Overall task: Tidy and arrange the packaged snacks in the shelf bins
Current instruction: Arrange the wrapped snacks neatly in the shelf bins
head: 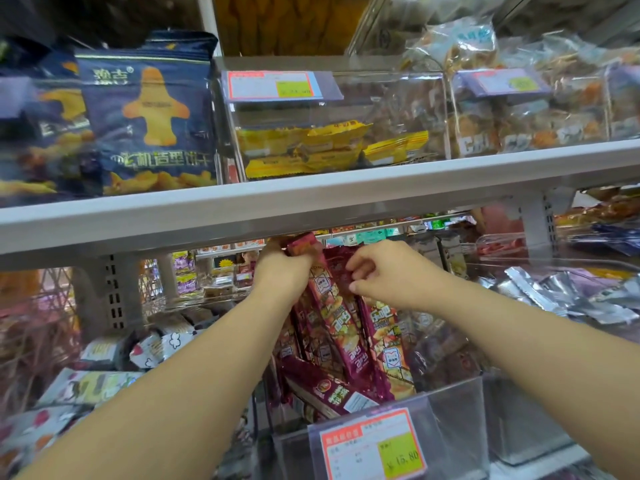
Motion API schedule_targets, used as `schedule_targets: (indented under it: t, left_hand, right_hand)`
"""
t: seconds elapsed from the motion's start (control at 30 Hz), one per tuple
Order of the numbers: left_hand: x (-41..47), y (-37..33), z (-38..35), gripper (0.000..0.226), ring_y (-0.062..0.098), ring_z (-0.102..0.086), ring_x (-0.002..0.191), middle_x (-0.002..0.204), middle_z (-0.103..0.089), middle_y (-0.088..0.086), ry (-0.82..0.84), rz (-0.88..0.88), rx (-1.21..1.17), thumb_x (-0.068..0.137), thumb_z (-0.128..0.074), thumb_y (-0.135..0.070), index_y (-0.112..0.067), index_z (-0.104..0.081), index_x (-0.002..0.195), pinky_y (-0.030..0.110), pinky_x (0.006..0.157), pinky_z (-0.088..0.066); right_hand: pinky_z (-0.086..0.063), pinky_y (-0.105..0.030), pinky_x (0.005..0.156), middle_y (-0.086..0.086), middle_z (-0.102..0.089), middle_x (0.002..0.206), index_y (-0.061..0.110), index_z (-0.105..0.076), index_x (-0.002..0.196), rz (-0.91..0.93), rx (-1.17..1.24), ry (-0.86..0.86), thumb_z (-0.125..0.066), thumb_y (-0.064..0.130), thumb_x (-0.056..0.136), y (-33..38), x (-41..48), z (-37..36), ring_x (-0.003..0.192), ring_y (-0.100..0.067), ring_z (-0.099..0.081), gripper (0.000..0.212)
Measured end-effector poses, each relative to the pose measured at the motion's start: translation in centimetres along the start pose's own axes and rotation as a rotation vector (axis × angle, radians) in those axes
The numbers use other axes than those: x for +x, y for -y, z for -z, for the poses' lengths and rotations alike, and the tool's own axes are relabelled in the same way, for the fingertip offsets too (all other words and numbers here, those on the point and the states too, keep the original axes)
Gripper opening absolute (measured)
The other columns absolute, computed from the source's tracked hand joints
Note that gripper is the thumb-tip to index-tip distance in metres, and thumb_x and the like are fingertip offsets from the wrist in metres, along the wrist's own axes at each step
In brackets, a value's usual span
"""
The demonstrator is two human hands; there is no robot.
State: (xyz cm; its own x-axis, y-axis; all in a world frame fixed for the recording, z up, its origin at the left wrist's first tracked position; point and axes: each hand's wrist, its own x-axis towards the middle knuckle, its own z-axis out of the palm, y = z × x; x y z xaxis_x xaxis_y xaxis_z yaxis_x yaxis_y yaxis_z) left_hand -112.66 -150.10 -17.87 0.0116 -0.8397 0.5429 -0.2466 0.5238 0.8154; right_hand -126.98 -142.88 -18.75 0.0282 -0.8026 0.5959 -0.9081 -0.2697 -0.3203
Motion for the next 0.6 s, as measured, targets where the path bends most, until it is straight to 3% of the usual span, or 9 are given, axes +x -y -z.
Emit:
schedule_targets:
  t: [0.13,0.27,0.4,0.47,0.6]
  left_hand:
    - [-0.5,0.2,0.8,0.027,0.017,-0.044,0.053,0.067,-0.051,0.002,-0.075,-0.005,-0.095,0.091,-0.060,-0.032,-0.015,-0.056,0.112,0.024,0.050,-0.033]
    - [-1.4,0.4,1.8,0.031,0.021,-0.053,0.065,0.073,-0.055,0.002,-0.138,-0.050,-0.193,0.090,-0.061,-0.038,-0.015,-0.056,0.110,0.036,0.067,-0.047]
    - [-2.4,0.9,3.1,0.024,0.022,-0.057,0.075,0.078,-0.058,0.001,-0.213,-0.041,-0.296,0.091,-0.060,-0.036,-0.013,-0.055,0.095,0.035,0.071,-0.047]
    - [-2.8,1.1,3.9,0.022,0.024,-0.061,0.078,0.081,-0.060,0.002,-0.259,-0.014,-0.353,0.091,-0.060,-0.036,-0.018,-0.050,0.086,0.041,0.077,-0.052]
    - [-3.4,1.2,5.3,0.022,0.022,-0.058,0.073,0.083,-0.061,0.004,-0.276,0.025,-0.360,0.092,-0.058,-0.036,-0.019,-0.047,0.085,0.041,0.076,-0.050]
  right_hand:
    - [-0.044,-0.024,0.088,-0.003,-0.053,0.136,0.013,-0.043,0.141,-0.038,-0.125,0.196,-0.065,0.036,0.087,0.2,-0.3,-0.2,0.105,-0.014,-0.056,0.062]
    - [-0.048,-0.031,0.096,-0.004,-0.046,0.142,0.015,-0.029,0.148,-0.083,-0.078,0.333,-0.067,0.039,0.085,0.0,-0.4,-0.6,0.117,-0.019,-0.054,0.077]
    - [-0.050,-0.032,0.095,-0.001,-0.051,0.136,0.017,-0.030,0.147,-0.107,-0.031,0.449,-0.066,0.030,0.088,0.4,-0.8,-0.3,0.113,-0.020,-0.058,0.070]
    - [-0.050,-0.033,0.095,-0.003,-0.048,0.140,0.019,-0.029,0.147,-0.124,-0.018,0.492,-0.064,0.027,0.090,0.7,-1.2,-0.4,0.115,-0.022,-0.058,0.067]
    - [-0.044,-0.023,0.090,-0.002,-0.047,0.141,0.017,-0.039,0.143,-0.124,0.015,0.459,-0.063,0.030,0.091,0.9,-1.7,-0.3,0.112,-0.015,-0.054,0.059]
